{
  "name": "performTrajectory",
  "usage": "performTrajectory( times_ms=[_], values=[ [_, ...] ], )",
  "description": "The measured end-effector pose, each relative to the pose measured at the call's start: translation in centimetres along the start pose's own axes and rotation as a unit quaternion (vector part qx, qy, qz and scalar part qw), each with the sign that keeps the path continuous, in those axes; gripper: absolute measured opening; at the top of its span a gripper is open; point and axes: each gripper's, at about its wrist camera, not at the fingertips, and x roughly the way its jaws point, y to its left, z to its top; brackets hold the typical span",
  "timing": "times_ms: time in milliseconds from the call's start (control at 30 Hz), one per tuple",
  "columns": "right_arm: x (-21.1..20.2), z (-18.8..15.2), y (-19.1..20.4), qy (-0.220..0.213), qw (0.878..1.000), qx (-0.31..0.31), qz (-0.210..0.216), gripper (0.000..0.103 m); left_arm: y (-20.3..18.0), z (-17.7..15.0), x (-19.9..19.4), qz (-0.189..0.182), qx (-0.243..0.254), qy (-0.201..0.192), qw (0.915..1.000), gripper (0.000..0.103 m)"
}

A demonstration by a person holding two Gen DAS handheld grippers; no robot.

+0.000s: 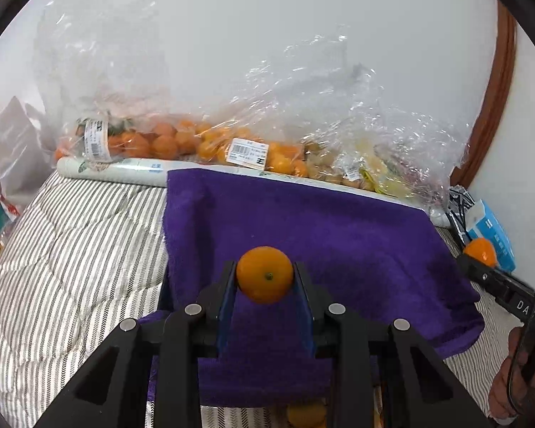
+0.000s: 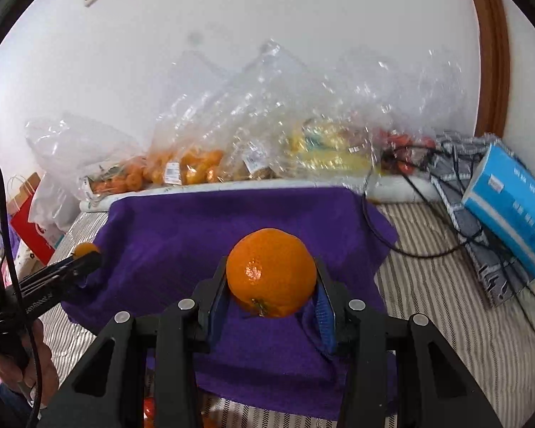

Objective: Organize fruits
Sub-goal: 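Lift both held oranges up and over the purple towel, then open the right tool then the left tool, dropping oranges onto the towel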

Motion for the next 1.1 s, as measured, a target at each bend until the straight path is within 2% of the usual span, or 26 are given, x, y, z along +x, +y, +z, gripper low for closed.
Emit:
performTrajectory(
  times_ms=[367,600,1100],
  values=[
    [1.4,-0.9,0.1,0.022,1.0,-0.007,-0.001,0.043,0.6,-0.3,0.9,0.005,-0.01,0.015,0.9998,0.03],
    [1.8,-1.1,-0.2,0.029,1.0,-0.001,0.0,0.043,1.3,-0.4,1.7,-0.005,-0.029,0.033,0.999,0.03],
    [2.7,-1.5,0.6,0.043,0.999,-0.021,-0.012,0.043,0.6,-0.9,2.3,-0.005,-0.011,0.043,0.999,0.03]
  ],
)
